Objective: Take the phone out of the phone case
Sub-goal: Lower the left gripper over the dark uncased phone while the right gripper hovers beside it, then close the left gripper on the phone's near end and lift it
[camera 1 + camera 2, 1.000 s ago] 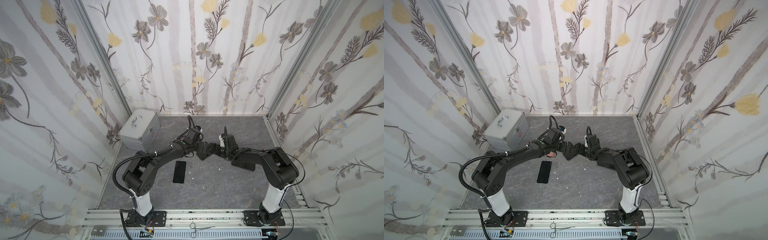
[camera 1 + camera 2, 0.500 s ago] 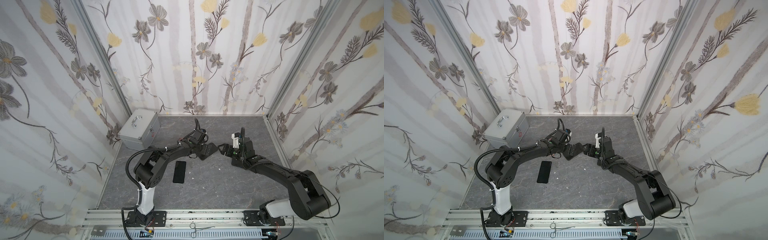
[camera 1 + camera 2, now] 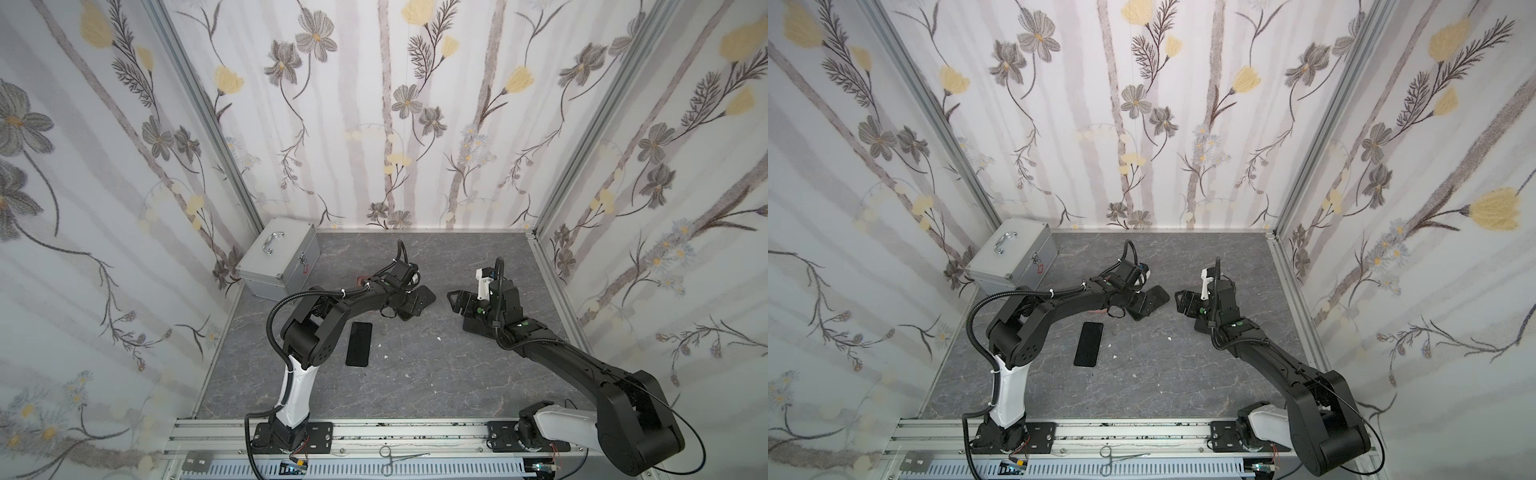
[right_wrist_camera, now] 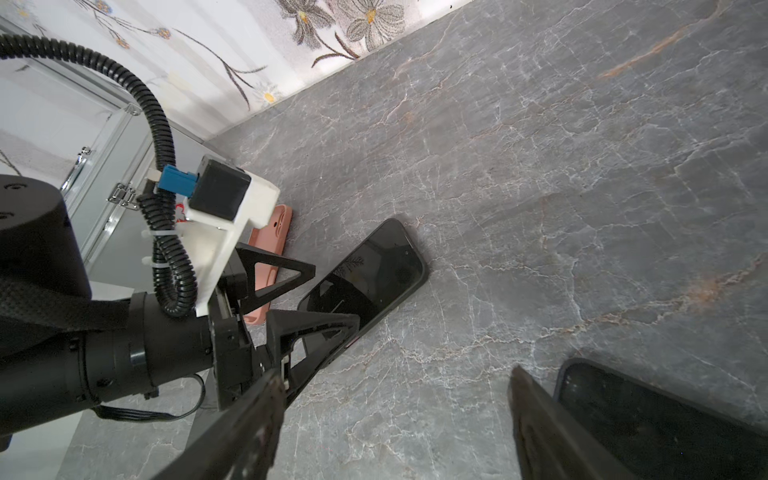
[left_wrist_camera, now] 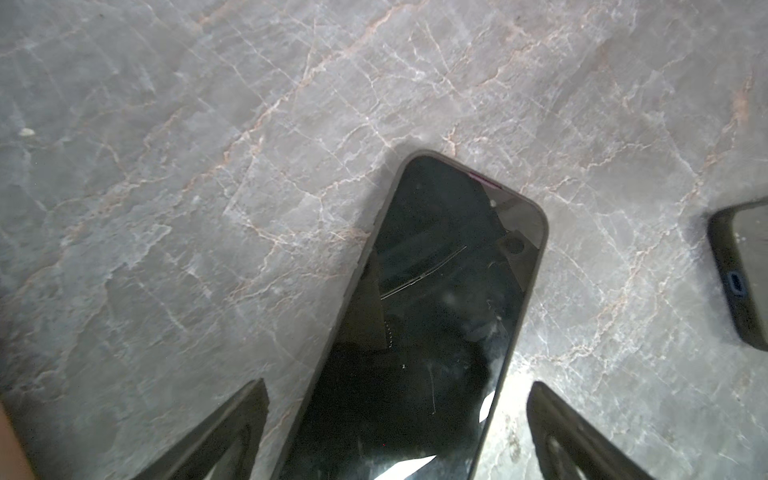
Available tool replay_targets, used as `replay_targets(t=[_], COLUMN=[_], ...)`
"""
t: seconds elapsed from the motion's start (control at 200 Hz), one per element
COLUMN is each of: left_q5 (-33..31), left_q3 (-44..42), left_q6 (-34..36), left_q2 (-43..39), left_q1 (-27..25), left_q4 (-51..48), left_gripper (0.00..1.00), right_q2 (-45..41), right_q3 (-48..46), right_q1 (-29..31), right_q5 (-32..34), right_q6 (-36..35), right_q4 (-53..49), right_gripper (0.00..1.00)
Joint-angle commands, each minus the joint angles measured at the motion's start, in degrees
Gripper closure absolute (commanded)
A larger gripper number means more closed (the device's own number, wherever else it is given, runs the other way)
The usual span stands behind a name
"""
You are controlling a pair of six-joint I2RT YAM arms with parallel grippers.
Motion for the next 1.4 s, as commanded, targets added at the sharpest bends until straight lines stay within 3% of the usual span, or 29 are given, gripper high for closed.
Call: replay_targets(t=[0.0, 0.335, 0.824, 1.394], left_q5=[2.24, 2.51, -6.70, -5.89], left_q3=[0.59, 0.76, 2.07, 2.70], left_q6=[1.15, 1.93, 5.35, 3.82], left_q2=[0.73, 2.12, 5.07, 4.38], left_q1=[-0.35, -1.44, -5.16, -5.48], left_q4=[-1.00, -2.01, -6.61, -7.17], left_gripper=[0.00, 0.00, 0.00, 0.33], right_q2=[-0.28, -0.99, -1.08, -2.09], right_q3=[-0.18, -0.54, -1.35, -2.26], right_q1=[-0.21, -0.31, -0.35, -0.49], right_q5=[0.46, 0.50, 0.58, 1.07], right_q6=[-0.41, -0.50, -0.26, 1.03], right_q4=[0.10, -0.36, 0.01, 0.07], right_gripper=[0.17, 0.17, 0.17, 0.18])
